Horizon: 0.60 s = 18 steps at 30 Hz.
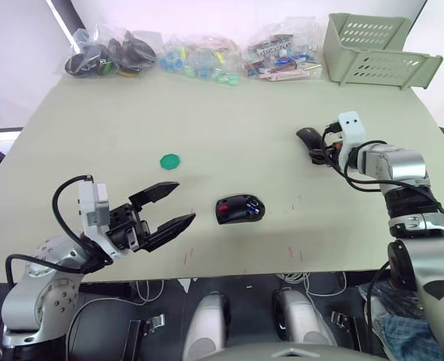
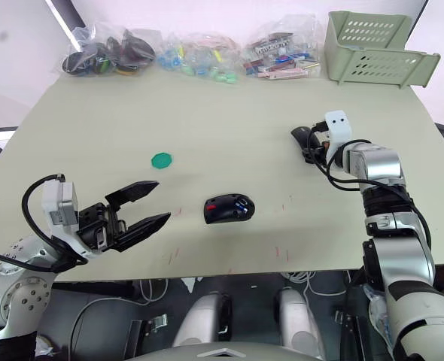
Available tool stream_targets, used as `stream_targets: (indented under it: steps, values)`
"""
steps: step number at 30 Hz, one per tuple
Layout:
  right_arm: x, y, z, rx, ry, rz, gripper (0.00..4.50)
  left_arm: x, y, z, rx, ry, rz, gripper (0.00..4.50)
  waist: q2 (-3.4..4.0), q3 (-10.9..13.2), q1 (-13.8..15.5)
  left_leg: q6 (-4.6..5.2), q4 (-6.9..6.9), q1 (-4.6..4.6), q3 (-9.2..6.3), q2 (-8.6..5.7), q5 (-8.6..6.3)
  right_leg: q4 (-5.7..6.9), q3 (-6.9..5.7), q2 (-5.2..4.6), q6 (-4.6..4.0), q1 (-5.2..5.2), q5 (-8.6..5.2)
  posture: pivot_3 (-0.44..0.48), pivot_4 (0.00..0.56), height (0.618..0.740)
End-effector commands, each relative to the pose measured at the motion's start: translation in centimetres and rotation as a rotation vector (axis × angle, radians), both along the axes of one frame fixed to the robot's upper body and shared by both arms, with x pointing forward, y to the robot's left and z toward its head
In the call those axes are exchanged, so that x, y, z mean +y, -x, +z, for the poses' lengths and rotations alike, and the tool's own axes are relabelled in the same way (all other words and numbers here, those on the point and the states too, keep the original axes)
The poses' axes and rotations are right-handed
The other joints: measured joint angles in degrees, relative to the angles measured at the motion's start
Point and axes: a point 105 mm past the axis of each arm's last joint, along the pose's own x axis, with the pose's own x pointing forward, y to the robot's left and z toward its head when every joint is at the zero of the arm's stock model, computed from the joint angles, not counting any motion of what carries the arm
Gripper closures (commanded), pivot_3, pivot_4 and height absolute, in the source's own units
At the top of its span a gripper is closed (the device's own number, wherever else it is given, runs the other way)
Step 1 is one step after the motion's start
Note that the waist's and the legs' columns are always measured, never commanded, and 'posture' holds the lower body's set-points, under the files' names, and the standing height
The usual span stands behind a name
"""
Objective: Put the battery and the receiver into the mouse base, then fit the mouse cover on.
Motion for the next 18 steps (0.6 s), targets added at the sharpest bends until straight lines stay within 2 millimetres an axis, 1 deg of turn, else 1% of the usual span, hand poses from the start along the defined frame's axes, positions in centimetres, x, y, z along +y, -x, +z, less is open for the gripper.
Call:
stream_targets:
  steps: [1,4,8,11,16,18]
  values:
    - [0.1,-0.2,1.5,-0.052,0.004,0.013,1.44,-0.2,0.0,0.5,-0.034,-0.008,-0.014,0.00,0.00,0.00,0.00,0.00,0.00,0.00,0.00,0.00,0.00,0.00,0.00,0.00,0.00,0.00,0.00,0.000,0.150,0.740]
    - [0.1,-0.2,1.7,-0.060,0.007,0.017,1.44,-0.2,0.0,0.4,-0.034,-0.008,-0.017,0.00,0.00,0.00,0.00,0.00,0.00,0.00,0.01,0.00,0.00,0.00,0.01,0.00,0.00,-0.01,0.00,0.000,0.150,0.740]
    - [0.1,-0.1,2.7,-0.089,-0.006,0.037,1.44,-0.2,-0.1,0.4,-0.035,-0.008,-0.018,0.00,0.00,0.00,0.00,0.00,-0.01,0.00,0.01,0.00,0.00,0.00,0.01,0.00,0.01,-0.02,0.00,0.000,0.150,0.740]
    - [1.9,1.3,4.7,-0.173,0.009,0.229,1.44,0.0,-0.2,0.4,-0.035,-0.008,-0.017,0.00,0.03,0.02,0.15,0.00,-0.02,-0.03,0.01,0.00,0.00,0.00,0.01,0.00,0.01,-0.04,0.01,0.000,0.150,0.740]
    - [5.4,5.6,7.9,-0.263,0.078,0.620,1.44,0.3,-0.3,0.4,-0.034,-0.013,-0.012,0.00,0.06,0.04,0.02,0.00,-0.10,-0.12,0.01,0.01,0.00,-0.03,0.01,0.00,0.09,-0.16,0.04,0.000,0.150,0.740]
    - [6.4,7.0,8.6,-0.277,0.131,0.729,1.44,0.5,-0.3,0.6,-0.030,-0.005,-0.010,0.00,0.06,0.04,0.00,0.00,-0.12,-0.11,0.01,0.06,0.00,-0.03,0.00,0.02,0.08,-0.18,0.03,0.000,0.150,0.740]
